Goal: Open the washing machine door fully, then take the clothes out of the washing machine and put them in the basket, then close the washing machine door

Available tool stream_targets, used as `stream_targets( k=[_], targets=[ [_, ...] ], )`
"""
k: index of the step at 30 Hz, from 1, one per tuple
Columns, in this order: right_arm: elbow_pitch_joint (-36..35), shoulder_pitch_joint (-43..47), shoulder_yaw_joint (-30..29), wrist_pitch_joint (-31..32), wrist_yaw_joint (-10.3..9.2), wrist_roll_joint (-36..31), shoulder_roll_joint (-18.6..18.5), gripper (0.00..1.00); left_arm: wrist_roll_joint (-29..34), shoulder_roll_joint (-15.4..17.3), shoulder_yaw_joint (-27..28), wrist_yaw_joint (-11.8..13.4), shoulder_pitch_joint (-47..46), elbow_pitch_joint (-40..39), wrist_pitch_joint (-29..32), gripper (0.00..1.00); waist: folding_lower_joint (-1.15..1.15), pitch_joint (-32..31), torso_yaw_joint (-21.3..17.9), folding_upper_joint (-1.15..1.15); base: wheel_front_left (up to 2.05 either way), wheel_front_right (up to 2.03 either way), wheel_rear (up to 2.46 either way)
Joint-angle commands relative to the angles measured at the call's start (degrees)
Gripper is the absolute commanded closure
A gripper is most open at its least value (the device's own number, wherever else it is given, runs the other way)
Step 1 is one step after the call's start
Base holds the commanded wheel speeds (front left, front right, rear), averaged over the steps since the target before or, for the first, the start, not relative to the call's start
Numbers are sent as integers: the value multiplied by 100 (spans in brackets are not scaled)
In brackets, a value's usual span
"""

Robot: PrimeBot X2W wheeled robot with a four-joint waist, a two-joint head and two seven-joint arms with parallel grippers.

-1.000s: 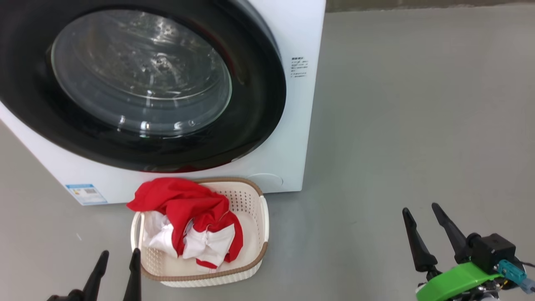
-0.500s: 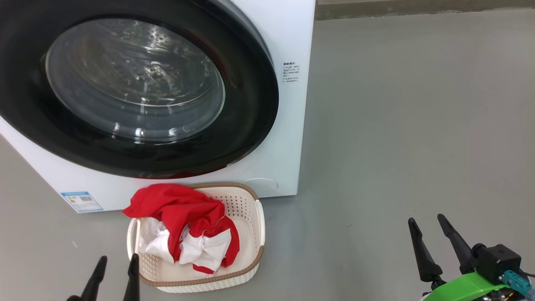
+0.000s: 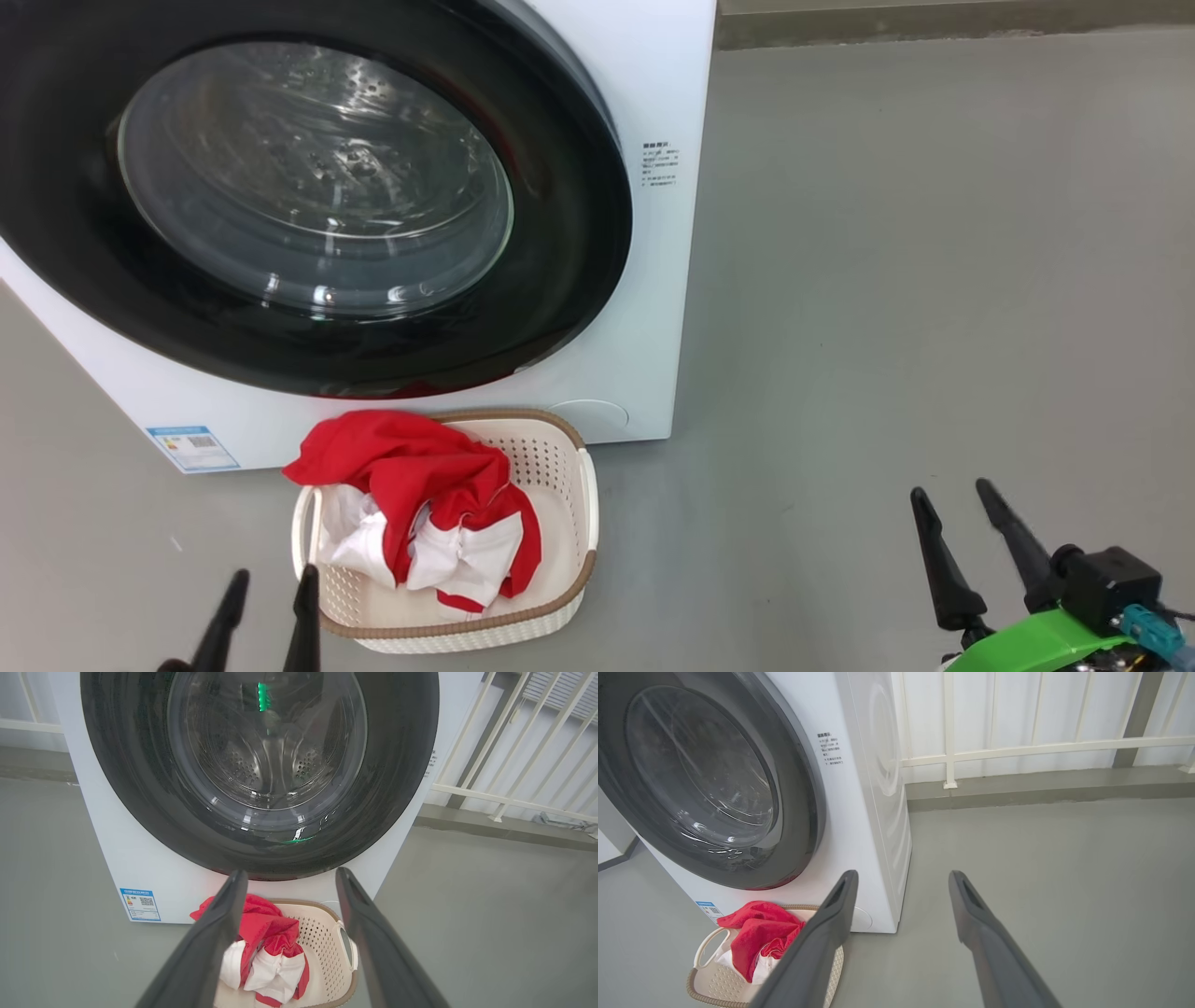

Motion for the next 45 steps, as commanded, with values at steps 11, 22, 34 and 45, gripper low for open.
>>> stream_targets(
  k=[11,22,34,45],
  targets=[
    [357,42,5,82,0,287,160,100,-291,-175,-64,8,-37,376,119,100,8,-13,9,0,0,0,0],
    [305,-29,-54,261,-2,925,168,100,-933,-187,-25,5,-126,363,297,100,0,-21,27,0,0,0,0],
    [247,-107,-122,459,-4,1619,179,100,-1632,-201,19,1,-224,347,494,100,0,-36,46,0,0,0,0],
    [192,-177,-186,643,-6,2255,190,100,-2274,-213,61,-2,-313,332,676,100,0,-49,63,0,0,0,0]
  ],
)
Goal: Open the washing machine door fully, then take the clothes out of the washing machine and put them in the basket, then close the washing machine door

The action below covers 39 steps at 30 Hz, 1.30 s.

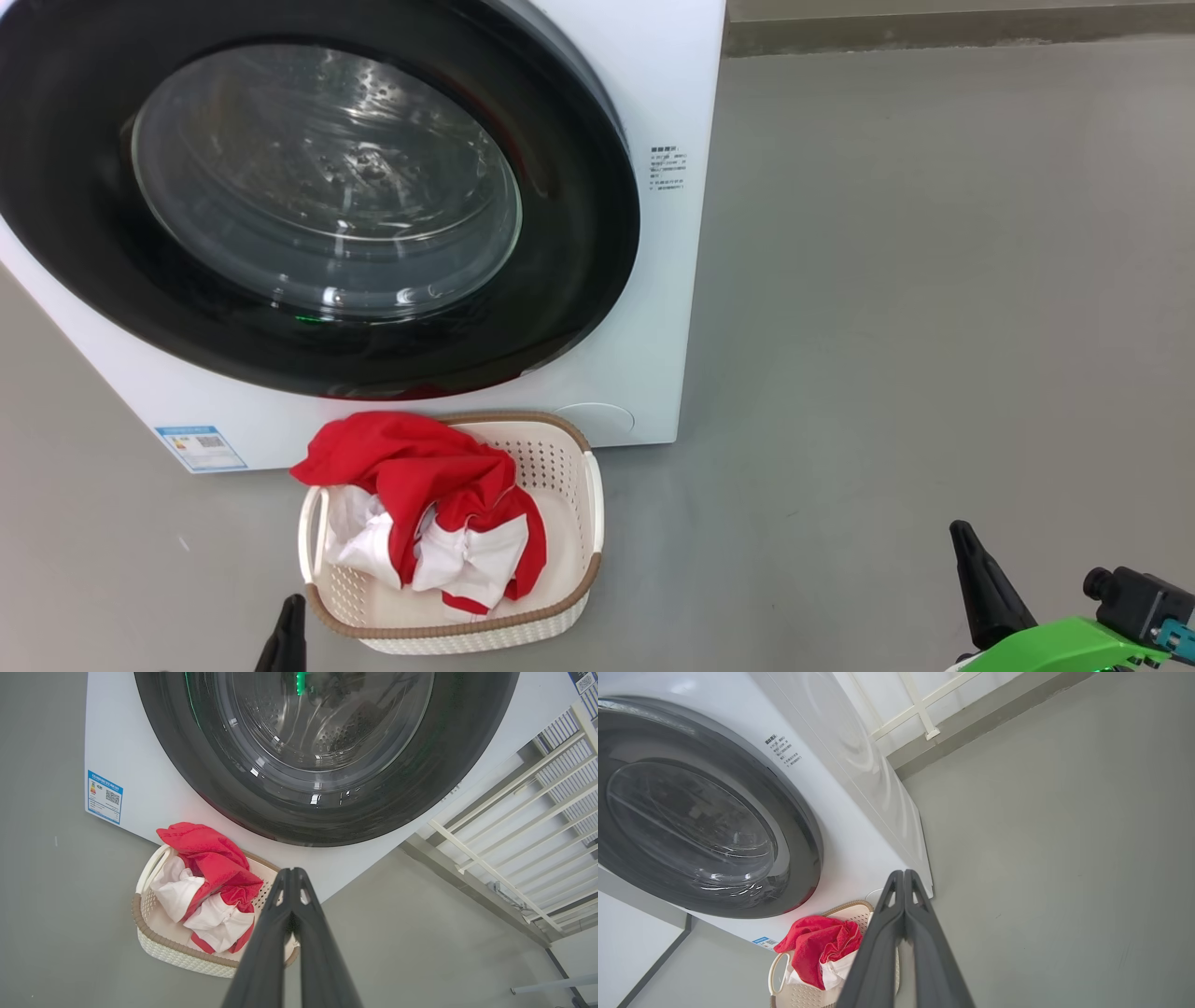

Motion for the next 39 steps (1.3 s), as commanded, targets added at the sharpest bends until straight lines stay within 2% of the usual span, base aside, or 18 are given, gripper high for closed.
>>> stream_targets(
  k=[1,39],
  targets=[
    [-170,-277,-11,37,-7,162,-53,100,-154,50,114,-14,-229,-157,42,100,-1,-2,2,0,0,0,0],
    [-355,-512,-235,660,-13,2289,-8,100,-2309,8,255,-25,-527,-209,653,100,-1,-47,60,0,0,0,0]
  ],
)
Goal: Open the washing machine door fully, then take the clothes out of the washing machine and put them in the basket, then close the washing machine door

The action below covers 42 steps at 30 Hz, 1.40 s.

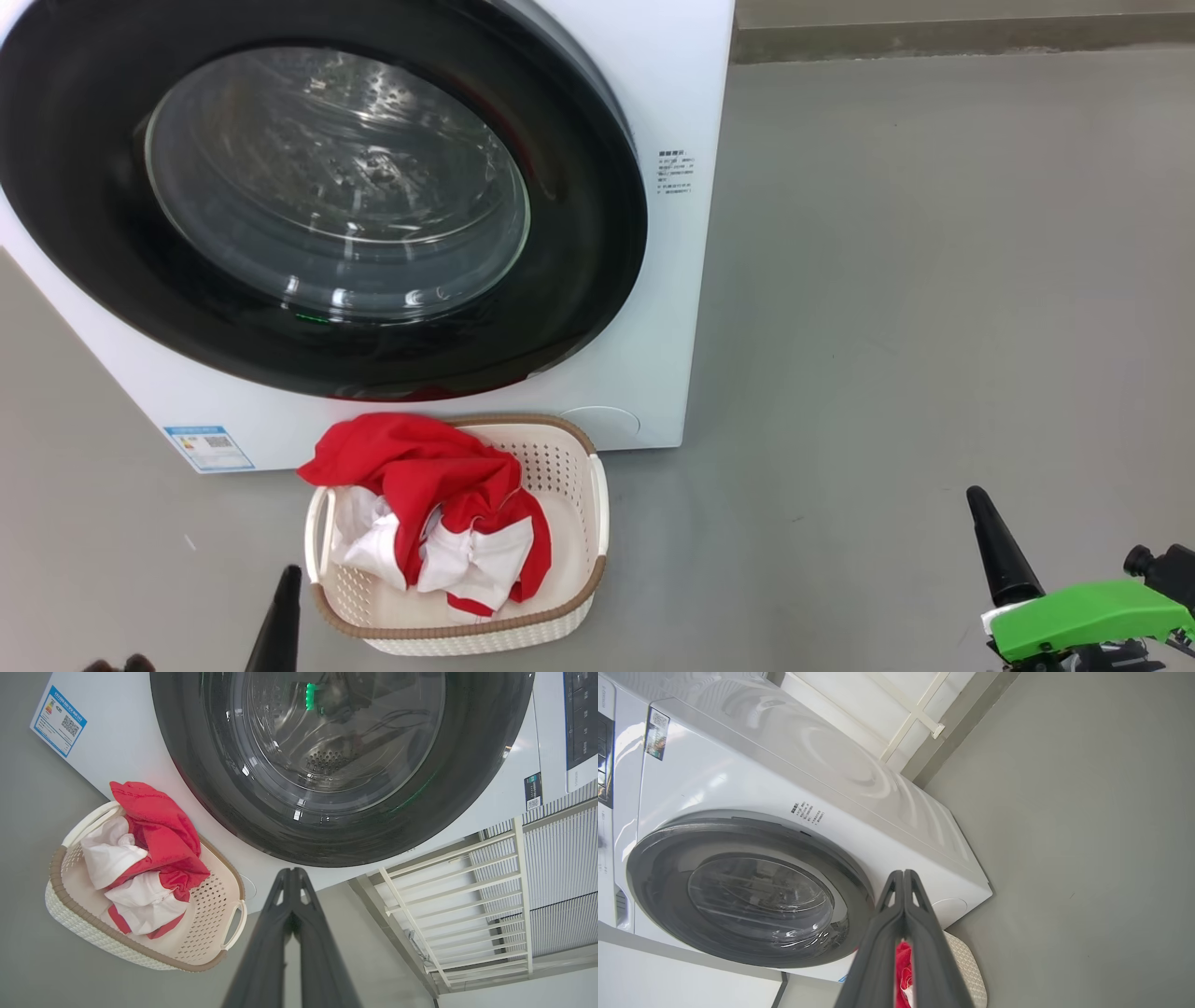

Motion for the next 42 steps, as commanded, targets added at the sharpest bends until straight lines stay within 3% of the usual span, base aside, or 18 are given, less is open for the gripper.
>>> stream_targets(
  k=[1,42],
  targets=[
    [-190,-268,12,49,-11,190,-44,100,-178,44,145,-26,-285,-171,42,100,-1,-2,3,0,0,0,0],
    [-395,-529,-244,746,-19,2544,12,100,-2572,-2,298,-39,-616,-229,717,100,-1,-53,67,0,0,0,0]
  ],
)
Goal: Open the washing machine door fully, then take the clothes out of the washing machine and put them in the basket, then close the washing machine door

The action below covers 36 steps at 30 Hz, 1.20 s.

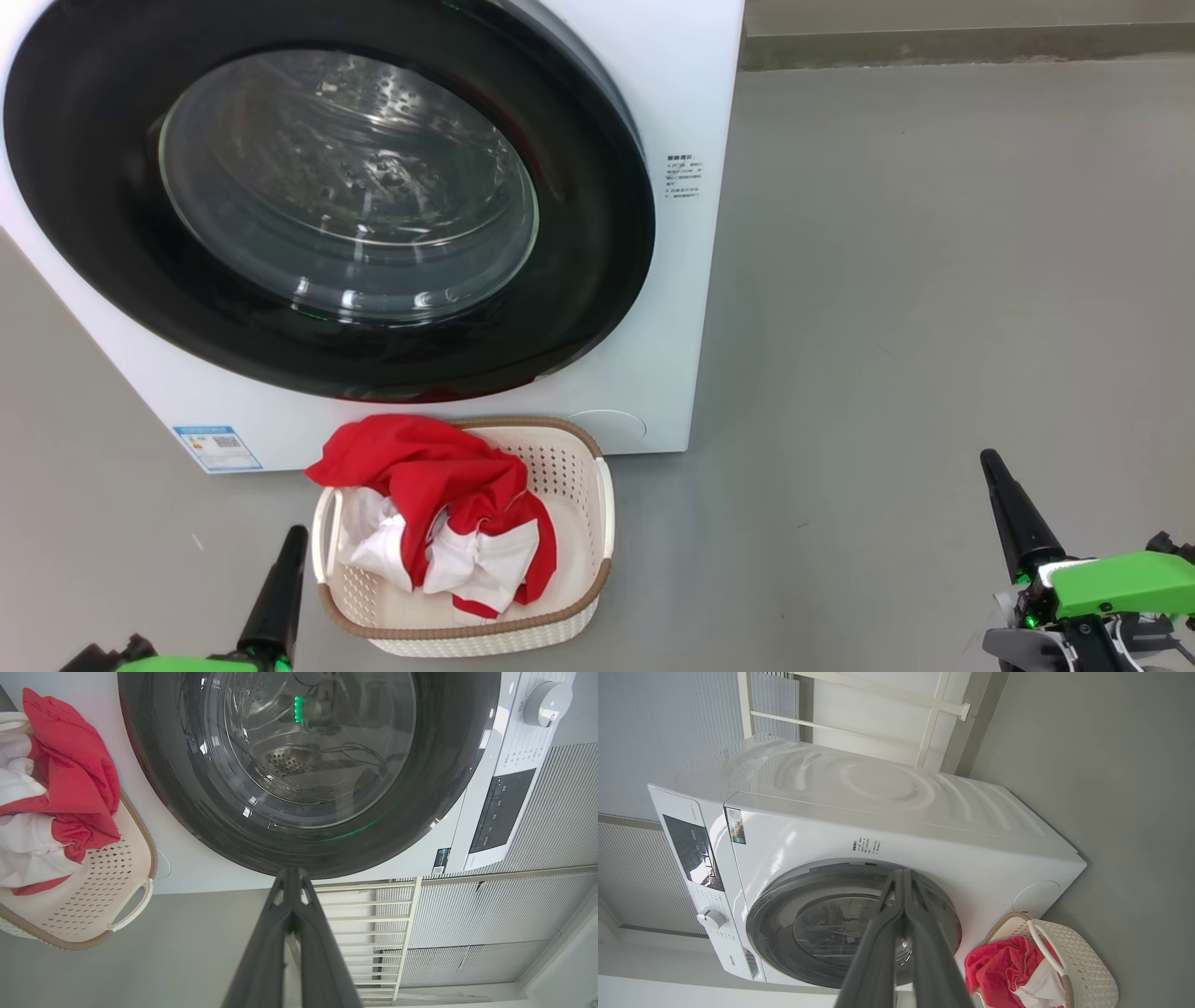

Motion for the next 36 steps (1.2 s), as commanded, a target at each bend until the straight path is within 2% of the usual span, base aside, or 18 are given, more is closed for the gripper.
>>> stream_targets(
  k=[1,7,36],
  targets=[
    [-195,-306,71,56,-4,181,-31,100,-149,41,206,-39,-269,-166,60,100,0,-2,2,0,0,0,0],
    [-222,-339,38,146,-5,482,-24,100,-455,35,226,-41,-311,-174,146,100,0,-8,10,0,0,0,0],
    [-221,-340,31,151,-5,476,-19,100,-456,35,224,-41,-311,-174,145,100,-1,-8,10,0,0,0,0]
  ],
)
